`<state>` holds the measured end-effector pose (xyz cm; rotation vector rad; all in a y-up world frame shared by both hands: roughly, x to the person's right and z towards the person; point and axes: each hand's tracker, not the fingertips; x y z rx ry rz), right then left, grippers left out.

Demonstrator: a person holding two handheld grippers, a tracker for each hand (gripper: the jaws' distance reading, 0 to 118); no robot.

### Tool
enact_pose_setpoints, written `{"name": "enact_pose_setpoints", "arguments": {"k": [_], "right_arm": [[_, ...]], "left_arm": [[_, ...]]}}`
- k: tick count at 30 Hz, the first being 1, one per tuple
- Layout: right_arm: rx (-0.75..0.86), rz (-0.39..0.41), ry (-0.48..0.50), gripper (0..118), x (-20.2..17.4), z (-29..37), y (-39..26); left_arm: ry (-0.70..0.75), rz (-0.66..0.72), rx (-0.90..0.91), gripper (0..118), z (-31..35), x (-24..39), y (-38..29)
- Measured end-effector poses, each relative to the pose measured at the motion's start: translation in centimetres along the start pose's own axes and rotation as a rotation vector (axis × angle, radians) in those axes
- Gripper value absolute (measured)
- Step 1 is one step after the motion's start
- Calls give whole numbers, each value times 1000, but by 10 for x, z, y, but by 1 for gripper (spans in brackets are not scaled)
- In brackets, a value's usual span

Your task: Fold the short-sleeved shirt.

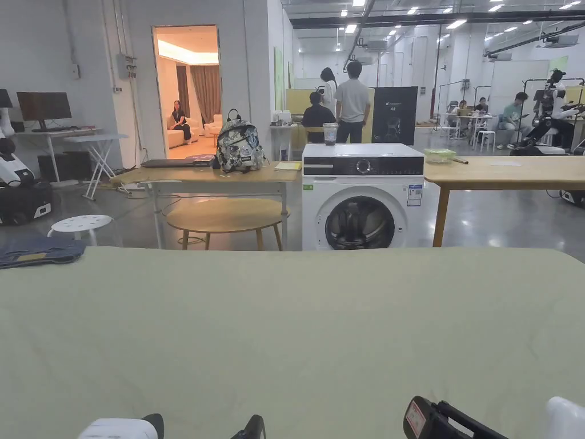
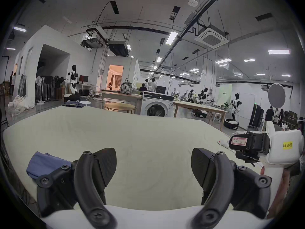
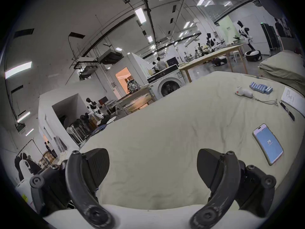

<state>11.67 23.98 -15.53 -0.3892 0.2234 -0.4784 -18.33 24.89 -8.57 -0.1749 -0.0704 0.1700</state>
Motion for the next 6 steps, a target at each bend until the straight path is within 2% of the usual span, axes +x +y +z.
{"name": "enact_pose_setpoints", "arguments": {"k": [3,6], "right_arm": [[5,49,-25,108,-4,-1,-5],[10,116,-111,108,-11,-3,-6]], "left_arm": [[5,13,-4,94,-2,-2,-1],[9,19,-14,94,-4,-2,-3]]}}
